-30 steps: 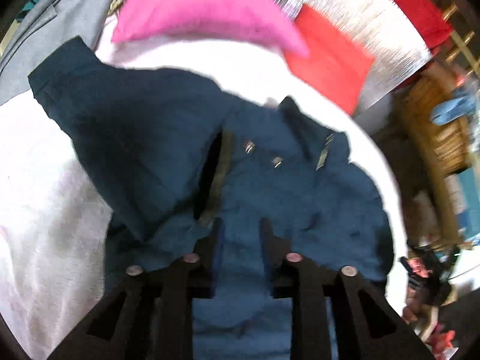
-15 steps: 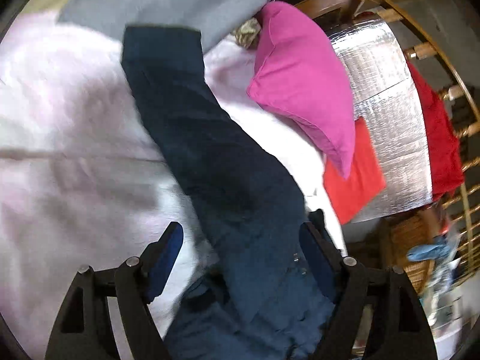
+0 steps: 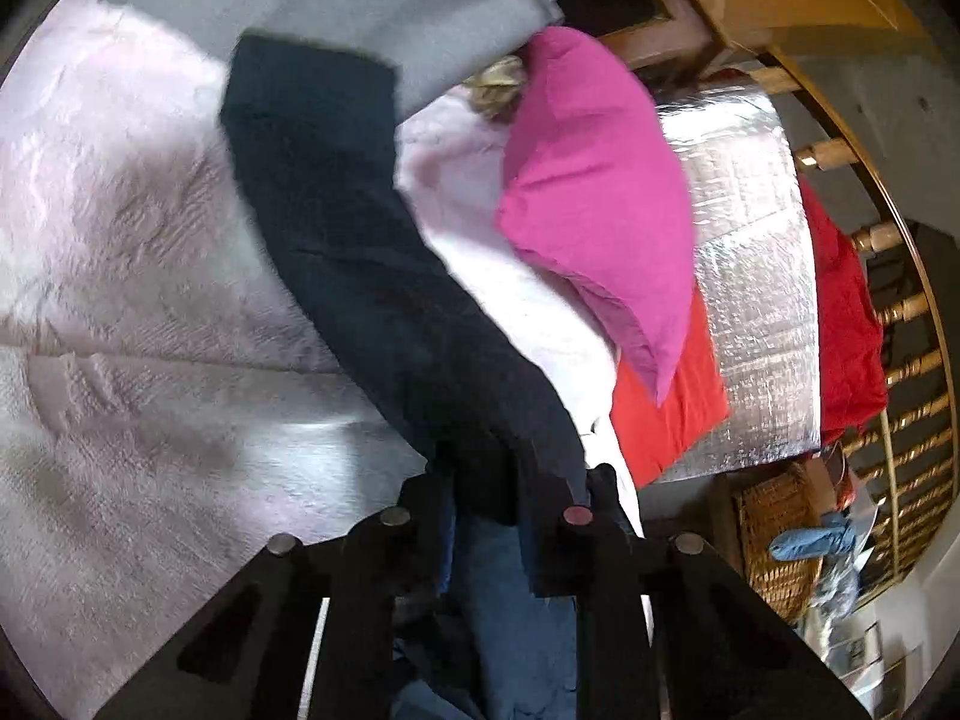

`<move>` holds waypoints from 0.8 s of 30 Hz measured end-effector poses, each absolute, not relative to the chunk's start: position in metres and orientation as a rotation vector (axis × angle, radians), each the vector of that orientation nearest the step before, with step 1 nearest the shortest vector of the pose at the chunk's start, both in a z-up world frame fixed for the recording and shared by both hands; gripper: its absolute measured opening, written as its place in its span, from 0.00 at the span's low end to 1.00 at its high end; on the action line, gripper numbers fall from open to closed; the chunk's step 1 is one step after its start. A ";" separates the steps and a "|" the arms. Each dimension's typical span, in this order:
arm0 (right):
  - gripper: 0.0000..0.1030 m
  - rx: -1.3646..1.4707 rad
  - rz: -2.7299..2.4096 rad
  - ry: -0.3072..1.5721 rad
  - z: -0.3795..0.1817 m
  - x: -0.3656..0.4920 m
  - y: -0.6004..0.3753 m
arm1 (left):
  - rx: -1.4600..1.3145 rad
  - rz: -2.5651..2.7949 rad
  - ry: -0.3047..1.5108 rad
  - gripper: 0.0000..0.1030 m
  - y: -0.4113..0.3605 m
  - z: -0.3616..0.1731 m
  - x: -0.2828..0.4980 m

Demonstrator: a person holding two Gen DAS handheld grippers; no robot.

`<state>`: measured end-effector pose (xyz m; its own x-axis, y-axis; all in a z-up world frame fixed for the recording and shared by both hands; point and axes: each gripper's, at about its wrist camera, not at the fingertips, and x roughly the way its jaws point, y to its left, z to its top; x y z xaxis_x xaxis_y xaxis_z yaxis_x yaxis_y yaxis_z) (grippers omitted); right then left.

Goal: Fold large clothes

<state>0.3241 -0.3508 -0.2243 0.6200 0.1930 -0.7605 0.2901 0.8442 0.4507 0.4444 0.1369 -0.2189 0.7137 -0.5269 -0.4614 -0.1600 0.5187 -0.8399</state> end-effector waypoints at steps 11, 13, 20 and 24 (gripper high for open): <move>0.37 0.633 -0.061 0.942 -0.224 0.325 -0.356 | -0.644 -0.468 0.890 0.12 -0.020 -0.188 0.395; 0.37 0.634 -0.061 0.947 -0.224 0.325 -0.356 | -0.640 -0.429 1.056 0.14 -0.039 -0.223 0.397; 0.37 0.693 -0.039 0.959 -0.225 0.319 -0.364 | -0.891 -0.494 1.102 0.63 0.024 -0.202 0.377; 0.39 0.724 -0.026 0.959 -0.226 0.315 -0.367 | -0.916 -0.384 0.908 0.75 0.080 -0.172 0.365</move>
<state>0.3154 -0.3674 -0.2257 0.5927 0.2873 -0.7524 0.3276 0.7674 0.5511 0.3655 0.0802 -0.1722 0.5828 -0.6353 -0.5066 -0.0787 0.5764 -0.8134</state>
